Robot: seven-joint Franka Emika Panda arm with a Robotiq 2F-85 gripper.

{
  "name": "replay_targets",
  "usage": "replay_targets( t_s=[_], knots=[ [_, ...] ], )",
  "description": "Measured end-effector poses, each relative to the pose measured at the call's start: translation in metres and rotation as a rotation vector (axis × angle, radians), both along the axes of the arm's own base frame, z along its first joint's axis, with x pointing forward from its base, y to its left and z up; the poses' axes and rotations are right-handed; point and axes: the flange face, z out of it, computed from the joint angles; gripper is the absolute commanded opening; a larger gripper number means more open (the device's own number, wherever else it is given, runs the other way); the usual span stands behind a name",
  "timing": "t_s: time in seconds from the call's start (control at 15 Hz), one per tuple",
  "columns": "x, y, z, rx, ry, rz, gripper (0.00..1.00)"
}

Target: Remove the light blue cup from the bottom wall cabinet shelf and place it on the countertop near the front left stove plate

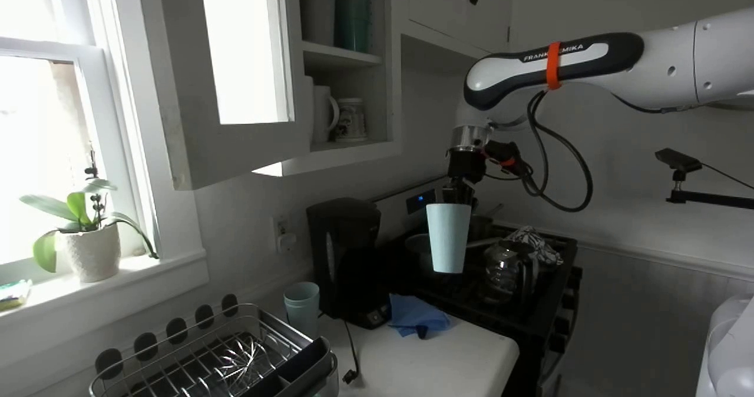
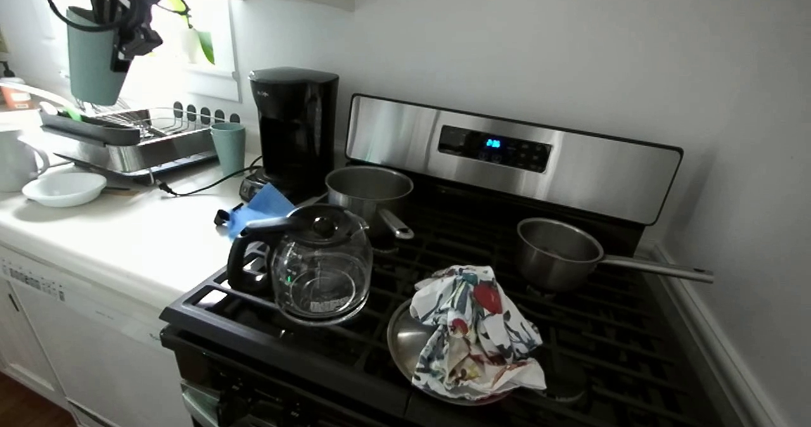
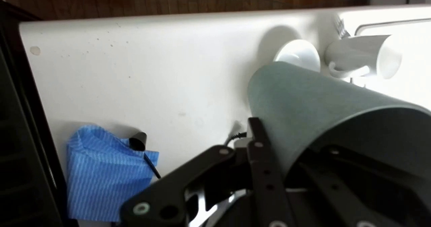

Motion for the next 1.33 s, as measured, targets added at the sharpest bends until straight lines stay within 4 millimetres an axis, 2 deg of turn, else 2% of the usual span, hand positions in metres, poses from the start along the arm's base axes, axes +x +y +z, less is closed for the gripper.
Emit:
replay_targets(
  t_s=[0.33,0.53,0.93,1.33],
  knots=[
    [-0.008,0.030,-0.055,-0.184,0.102,0.036,0.02],
    [-0.008,0.039,-0.083,-0.250,0.091,0.029,0.02],
    [0.005,0.039,-0.132,-0.283,-0.098,-0.039,0.02],
    [0.009,0.034,-0.188,-0.296,-0.127,-0.104,0.02]
  ],
)
